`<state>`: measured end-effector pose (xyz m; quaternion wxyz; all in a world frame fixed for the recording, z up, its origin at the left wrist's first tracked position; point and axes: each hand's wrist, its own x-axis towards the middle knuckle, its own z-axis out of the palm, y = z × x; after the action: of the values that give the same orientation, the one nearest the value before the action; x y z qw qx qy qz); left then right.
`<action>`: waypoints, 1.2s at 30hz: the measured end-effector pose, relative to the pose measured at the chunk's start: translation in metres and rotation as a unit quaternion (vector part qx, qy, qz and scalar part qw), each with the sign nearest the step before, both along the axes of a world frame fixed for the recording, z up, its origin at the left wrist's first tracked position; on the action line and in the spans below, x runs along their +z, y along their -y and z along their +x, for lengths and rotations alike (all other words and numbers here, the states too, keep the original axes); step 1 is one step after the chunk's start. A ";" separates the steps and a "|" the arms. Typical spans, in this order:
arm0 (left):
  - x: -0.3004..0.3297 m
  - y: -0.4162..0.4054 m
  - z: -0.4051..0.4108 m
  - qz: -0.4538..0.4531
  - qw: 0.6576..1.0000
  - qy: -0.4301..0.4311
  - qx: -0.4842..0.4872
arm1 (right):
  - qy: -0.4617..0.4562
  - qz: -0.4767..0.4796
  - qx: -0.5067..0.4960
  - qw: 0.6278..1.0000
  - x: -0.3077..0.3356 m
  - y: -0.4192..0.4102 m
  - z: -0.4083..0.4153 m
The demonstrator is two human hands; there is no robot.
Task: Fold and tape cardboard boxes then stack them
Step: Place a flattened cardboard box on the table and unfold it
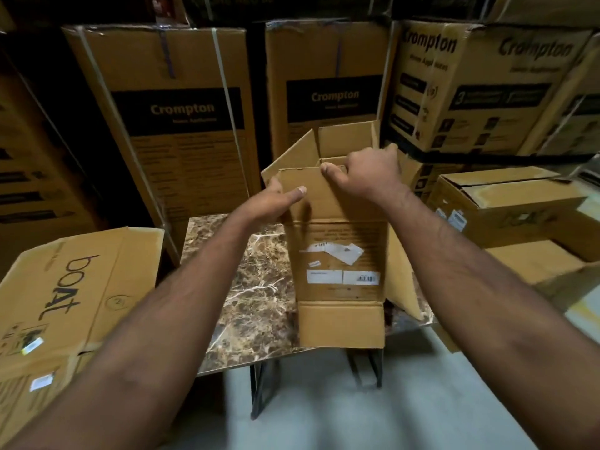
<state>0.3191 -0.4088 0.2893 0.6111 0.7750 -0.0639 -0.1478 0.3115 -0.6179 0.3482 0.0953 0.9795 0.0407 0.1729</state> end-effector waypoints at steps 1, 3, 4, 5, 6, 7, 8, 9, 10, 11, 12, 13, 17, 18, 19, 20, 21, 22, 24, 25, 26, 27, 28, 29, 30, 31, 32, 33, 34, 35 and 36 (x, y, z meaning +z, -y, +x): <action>-0.004 0.009 -0.001 -0.028 0.999 0.007 0.013 | -0.028 -0.013 -0.016 0.999 0.002 0.000 0.000; -0.012 0.027 -0.002 -0.043 0.996 0.044 0.065 | -0.074 -0.021 -0.038 0.996 0.006 0.002 0.001; -0.014 0.033 -0.001 -0.039 0.993 0.062 0.098 | -0.095 -0.016 -0.047 0.994 0.007 0.006 0.003; -0.017 0.039 0.000 -0.027 0.989 0.075 0.122 | -0.121 -0.005 -0.060 0.991 0.007 0.011 0.004; -0.020 0.042 0.001 -0.013 0.987 0.086 0.135 | -0.149 0.008 -0.076 0.986 0.006 0.017 0.005; -0.024 0.043 0.000 0.005 0.986 0.095 0.140 | -0.174 0.021 -0.095 0.980 0.004 0.023 0.005; -0.028 0.043 0.000 0.027 0.985 0.101 0.141 | -0.195 0.030 -0.113 0.974 0.001 0.030 0.005; -0.032 0.042 -0.001 0.054 0.982 0.111 0.143 | -0.205 0.036 -0.127 0.970 -0.004 0.037 0.004; -0.037 0.041 -0.001 0.089 0.978 0.122 0.147 | -0.208 0.040 -0.135 0.968 -0.010 0.044 0.003; -0.041 0.040 -0.003 0.129 0.971 0.131 0.150 | -0.210 0.045 -0.136 0.967 -0.017 0.051 0.003; -0.044 0.041 -0.005 0.170 0.964 0.134 0.152 | -0.211 0.056 -0.136 0.966 -0.023 0.057 0.003; -0.047 0.042 -0.006 0.203 0.958 0.133 0.154 | -0.212 0.073 -0.136 0.965 -0.029 0.061 0.003; -0.053 0.048 -0.015 0.293 0.924 0.143 0.198 | -0.179 0.143 -0.122 0.966 -0.049 0.068 0.007; -0.053 0.048 -0.017 0.306 0.916 0.146 0.213 | -0.164 0.144 -0.109 0.970 -0.053 0.068 0.007; -0.052 0.048 -0.020 0.313 0.910 0.150 0.227 | -0.144 0.142 -0.093 0.975 -0.056 0.068 0.007; -0.051 0.048 -0.022 0.314 0.906 0.153 0.240 | -0.121 0.144 -0.075 0.979 -0.060 0.068 0.007; -0.050 0.048 -0.024 0.313 0.903 0.157 0.250 | -0.096 0.150 -0.059 0.982 -0.063 0.068 0.006; -0.048 0.049 -0.026 0.313 0.900 0.162 0.255 | -0.070 0.162 -0.044 0.983 -0.067 0.069 0.006; -0.046 0.047 -0.029 0.311 0.900 0.160 0.258 | -0.029 0.195 -0.018 0.980 -0.073 0.068 0.008; -0.046 0.043 -0.029 0.313 0.900 0.155 0.259 | -0.017 0.206 0.000 0.978 -0.075 0.065 0.010; -0.048 0.036 -0.030 0.317 0.899 0.151 0.261 | -0.013 0.212 0.022 0.977 -0.077 0.060 0.012; -0.050 0.028 -0.032 0.322 0.897 0.144 0.264 | -0.015 0.210 0.045 0.977 -0.077 0.052 0.013; -0.053 0.018 -0.033 0.324 0.897 0.135 0.269 | -0.021 0.204 0.065 0.977 -0.077 0.042 0.015; -0.056 0.008 -0.034 0.323 0.898 0.121 0.274 | -0.033 0.196 0.076 0.977 -0.075 0.031 0.017; -0.058 0.000 -0.034 0.323 0.900 0.103 0.275 | -0.054 0.184 0.075 0.979 -0.073 0.021 0.018; -0.059 -0.005 -0.035 0.322 0.903 0.084 0.272 | -0.084 0.164 0.054 0.981 -0.070 0.012 0.019; -0.059 -0.008 -0.036 0.320 0.907 0.070 0.266 | -0.121 0.133 0.016 0.984 -0.066 0.003 0.020; -0.060 -0.010 -0.036 0.320 0.910 0.067 0.257 | -0.163 0.095 -0.030 0.982 -0.063 -0.004 0.020; -0.060 -0.010 -0.035 0.329 0.909 0.075 0.243 | -0.199 0.056 -0.073 0.976 -0.059 -0.010 0.021; -0.060 -0.010 -0.034 0.349 0.905 0.088 0.226 | -0.227 0.019 -0.107 0.968 -0.055 -0.018 0.021; -0.059 -0.011 -0.033 0.375 0.897 0.095 0.212 | -0.246 -0.020 -0.129 0.960 -0.053 -0.026 0.020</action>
<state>0.2863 -0.3978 0.2300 0.2828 0.9524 0.1039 0.0465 0.3314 -0.5920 0.2952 0.1236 0.9865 -0.0605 -0.0884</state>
